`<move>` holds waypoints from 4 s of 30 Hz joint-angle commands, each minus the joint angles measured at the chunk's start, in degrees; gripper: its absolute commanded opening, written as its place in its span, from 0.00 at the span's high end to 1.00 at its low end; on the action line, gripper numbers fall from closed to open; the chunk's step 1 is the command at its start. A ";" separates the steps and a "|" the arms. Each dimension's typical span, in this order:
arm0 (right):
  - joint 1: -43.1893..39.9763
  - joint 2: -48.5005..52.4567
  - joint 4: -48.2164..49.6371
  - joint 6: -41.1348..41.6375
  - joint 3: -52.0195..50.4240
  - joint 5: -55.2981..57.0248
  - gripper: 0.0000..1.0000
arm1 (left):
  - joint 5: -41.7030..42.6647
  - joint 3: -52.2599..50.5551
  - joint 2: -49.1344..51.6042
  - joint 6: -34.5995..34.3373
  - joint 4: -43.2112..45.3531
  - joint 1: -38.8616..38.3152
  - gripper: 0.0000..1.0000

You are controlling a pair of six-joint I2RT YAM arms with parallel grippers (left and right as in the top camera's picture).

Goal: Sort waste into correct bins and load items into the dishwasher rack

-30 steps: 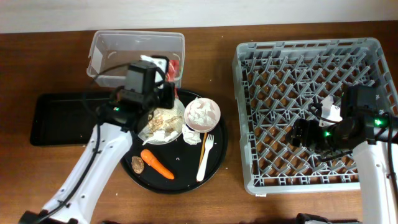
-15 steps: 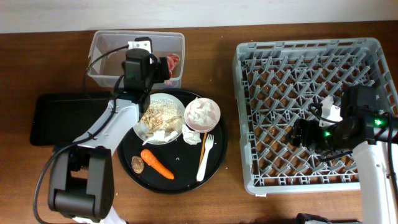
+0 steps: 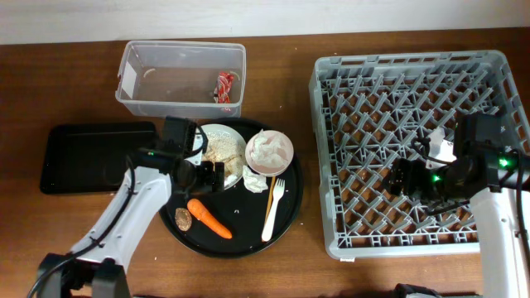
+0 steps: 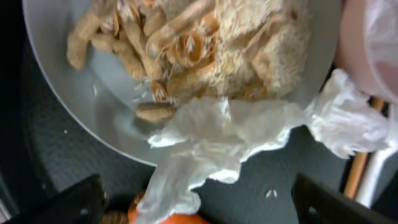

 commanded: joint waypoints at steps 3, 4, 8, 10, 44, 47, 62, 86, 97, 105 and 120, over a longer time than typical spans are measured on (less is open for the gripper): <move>-0.11 -0.24 -0.09 -0.83 0.48 0.52 0.11 | 1.46 -3.10 0.02 0.24 3.52 0.09 0.67; -0.11 -0.24 -0.11 -0.83 0.48 0.50 0.11 | 1.46 -3.10 0.02 0.24 3.48 0.09 0.75; -0.11 -0.24 -0.50 -0.85 0.48 0.52 0.11 | 1.84 -2.12 -0.04 -0.59 3.65 0.11 0.99; -0.11 -0.24 -0.52 -0.85 0.48 0.52 0.11 | 1.84 2.91 -1.66 -0.57 2.23 0.09 0.99; -0.11 -0.24 -0.74 -0.83 0.48 2.01 0.10 | 8.20 18.40 18.80 -0.57 12.46 -14.71 0.05; -0.11 -0.24 -0.98 -0.83 0.48 2.03 0.10 | 7.98 18.40 22.36 -0.57 12.90 -15.56 0.10; -0.11 -0.24 -1.36 -0.85 0.48 2.03 0.11 | 7.78 22.12 21.86 -0.55 12.79 -15.52 0.99; -0.11 -0.24 -1.79 -0.85 0.48 2.05 0.11 | -4.09 23.69 10.34 -0.57 11.17 0.09 0.07; -0.11 -0.24 -1.90 -0.85 0.48 2.03 0.11 | 6.86 17.16 10.36 -2.64 -17.00 -12.76 0.16; -0.11 -0.24 -2.03 -0.85 0.48 2.03 0.11 | 1.99 6.34 10.36 -3.65 0.24 -18.47 0.18; -0.11 -0.24 -2.01 -0.85 0.48 2.03 0.11 | -1.27 6.25 13.94 -7.48 4.81 -22.49 0.19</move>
